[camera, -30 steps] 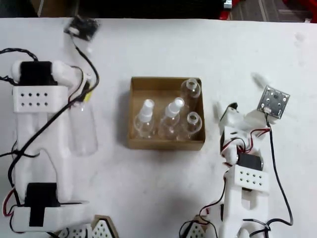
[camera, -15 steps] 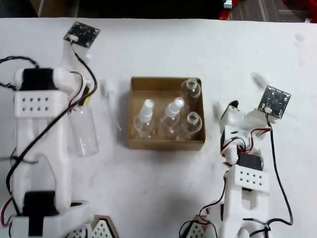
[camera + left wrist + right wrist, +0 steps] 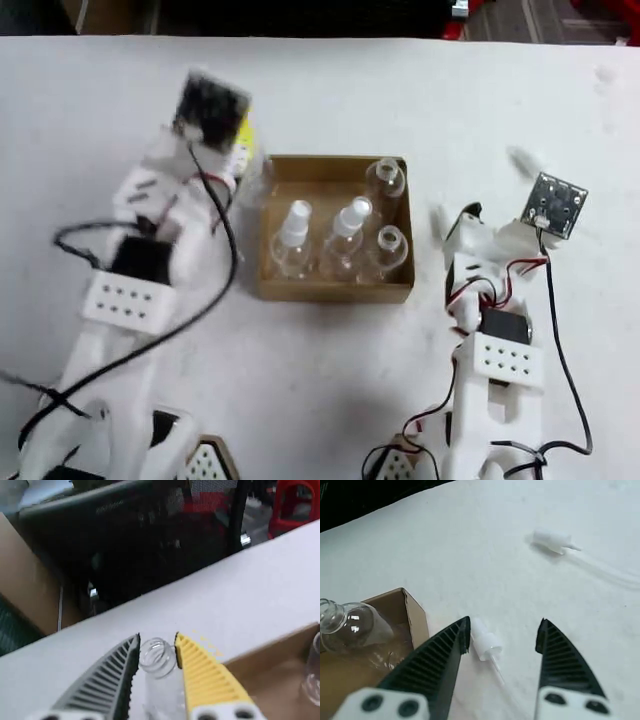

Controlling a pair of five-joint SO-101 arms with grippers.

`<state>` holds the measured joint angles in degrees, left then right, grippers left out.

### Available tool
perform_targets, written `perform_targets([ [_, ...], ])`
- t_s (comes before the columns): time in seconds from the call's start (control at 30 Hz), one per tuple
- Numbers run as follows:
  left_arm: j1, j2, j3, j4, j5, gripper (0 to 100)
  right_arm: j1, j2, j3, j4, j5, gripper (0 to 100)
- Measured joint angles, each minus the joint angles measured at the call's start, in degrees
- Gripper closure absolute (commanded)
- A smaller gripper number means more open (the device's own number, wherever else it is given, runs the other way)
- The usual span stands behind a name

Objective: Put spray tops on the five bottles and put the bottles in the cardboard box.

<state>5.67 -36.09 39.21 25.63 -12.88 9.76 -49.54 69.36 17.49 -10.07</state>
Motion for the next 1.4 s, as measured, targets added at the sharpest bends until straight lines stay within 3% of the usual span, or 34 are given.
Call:
perform_targets([
  [0.13, 1.3, -0.7, 12.4, -23.7, -1.1, 98, 0.0, 0.0, 0.0, 0.0, 0.0, 80.8],
  [0.23, 2.5, 1.4, 13.0, -30.2, -3.2, 98, 0.0, 0.0, 0.0, 0.0, 0.0, 80.8],
  [0.53, 6.5, 8.9, 13.1, -33.6, -4.5, 98, 0.0, 0.0, 0.0, 0.0, 0.0, 80.8],
  [0.87, 6.5, 13.1, 13.1, -33.9, -4.5, 98, 0.0, 0.0, 0.0, 0.0, 0.0, 80.8],
  [1.07, 6.5, 21.9, 13.1, -39.5, -9.1, 98, 0.0, 0.0, 0.0, 0.0, 0.0, 80.8],
  [1.4, 6.5, 26.7, 13.1, -42.8, -10.1, 97, 0.0, 0.0, 0.0, 0.0, 0.0, 80.8],
])
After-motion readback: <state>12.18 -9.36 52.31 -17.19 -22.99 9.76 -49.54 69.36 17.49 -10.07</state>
